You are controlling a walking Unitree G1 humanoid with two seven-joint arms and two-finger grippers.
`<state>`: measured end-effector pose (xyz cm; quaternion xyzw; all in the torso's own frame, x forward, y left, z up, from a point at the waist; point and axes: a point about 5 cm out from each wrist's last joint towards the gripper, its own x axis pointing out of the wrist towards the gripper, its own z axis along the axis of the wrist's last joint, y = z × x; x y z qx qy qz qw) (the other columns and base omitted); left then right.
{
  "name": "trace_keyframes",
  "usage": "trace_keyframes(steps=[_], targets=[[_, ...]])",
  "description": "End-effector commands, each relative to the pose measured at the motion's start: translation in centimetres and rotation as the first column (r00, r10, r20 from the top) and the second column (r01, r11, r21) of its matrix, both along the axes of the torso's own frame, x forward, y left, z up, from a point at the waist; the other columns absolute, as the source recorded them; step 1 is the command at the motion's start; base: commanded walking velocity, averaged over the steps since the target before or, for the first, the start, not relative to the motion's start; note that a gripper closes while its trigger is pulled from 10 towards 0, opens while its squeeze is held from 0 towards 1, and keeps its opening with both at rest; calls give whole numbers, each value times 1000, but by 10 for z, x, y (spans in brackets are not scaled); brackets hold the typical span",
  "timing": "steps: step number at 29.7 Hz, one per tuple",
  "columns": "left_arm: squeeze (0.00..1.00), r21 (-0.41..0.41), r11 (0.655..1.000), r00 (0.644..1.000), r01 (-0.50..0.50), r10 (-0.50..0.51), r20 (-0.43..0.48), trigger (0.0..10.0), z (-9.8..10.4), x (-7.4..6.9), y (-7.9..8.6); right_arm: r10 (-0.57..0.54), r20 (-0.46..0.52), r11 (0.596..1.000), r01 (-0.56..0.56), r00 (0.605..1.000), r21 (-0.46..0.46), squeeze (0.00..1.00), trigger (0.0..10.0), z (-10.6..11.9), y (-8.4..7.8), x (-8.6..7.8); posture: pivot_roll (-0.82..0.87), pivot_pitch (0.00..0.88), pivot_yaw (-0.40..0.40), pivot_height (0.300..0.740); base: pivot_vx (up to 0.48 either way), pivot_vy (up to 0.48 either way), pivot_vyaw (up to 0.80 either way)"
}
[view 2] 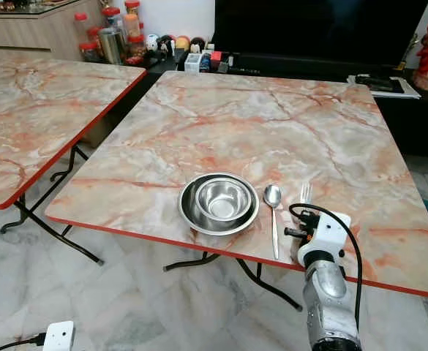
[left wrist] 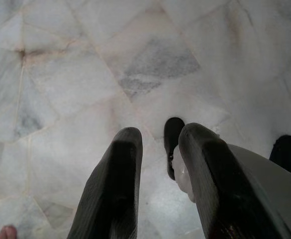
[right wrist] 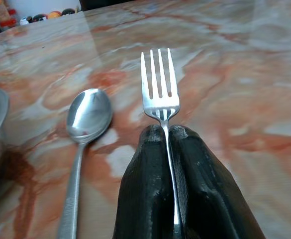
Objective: Setting the table
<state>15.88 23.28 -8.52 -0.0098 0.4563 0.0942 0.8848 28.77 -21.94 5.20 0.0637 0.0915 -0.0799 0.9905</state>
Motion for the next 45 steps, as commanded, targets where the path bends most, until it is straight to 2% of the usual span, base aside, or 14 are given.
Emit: trace_keyframes(steps=[1, 6, 14, 19, 21, 26, 34, 45], targets=[[0, 3, 1000, 1000, 11, -11, 14, 10000, 2, 4, -1, 20, 13, 1000, -20, 1000, -2, 0, 10000, 2, 9, 6, -6, 0, -9, 736, 0, 0, 0], [0, 3, 1000, 1000, 9, -9, 15, 10000, 2, 5, -1, 41, 24, 999, -41, 999, 23, 0, 10000, 2, 24, 15, -7, 0, -5, 736, 0, 0, 0], [0, 0, 1000, 1000, 7, -7, 23, 10000, 3, 7, -3, 52, 31, 998, -53, 998, 18, 0, 10000, 4, 30, 22, 1, 0, -10, 736, 0, 0, 0], [0, 2, 1000, 1000, 9, -9, 26, 10000, 3, 7, -2, 38, 34, 999, -37, 999, -9, 0, 10000, 6, 23, 24, 2, 0, -7, 736, 0, 0, 0], [0, 1, 1000, 999, 14, -14, 35, 10000, 4, 9, -2, 8, 44, 1000, -8, 999, -15, 0, 10000, 8, 12, 25, 4, 0, -3, 736, 0, 0, 0], [0, 4, 1000, 999, 27, -27, 36, 10000, 4, 10, -2, -10, 42, 1000, 11, 999, -29, 0, 10000, 8, 4, 25, -4, 0, 5, 736, 0, 0, 0], [0, 8, 999, 998, 32, -32, 53, 10000, 8, 18, -2, -13, 24, 999, 14, 1000, -34, 0, 10000, 4, 4, 29, 15, 0, 0, 736, 0, 0, 0], [0, 12, 1000, 998, 27, -27, 49, 10000, 7, 14, -1, -5, -6, 1000, 5, 1000, -31, 0, 10000, -1, 6, 31, 34, 0, -6, 736, 0, 0, 0]])
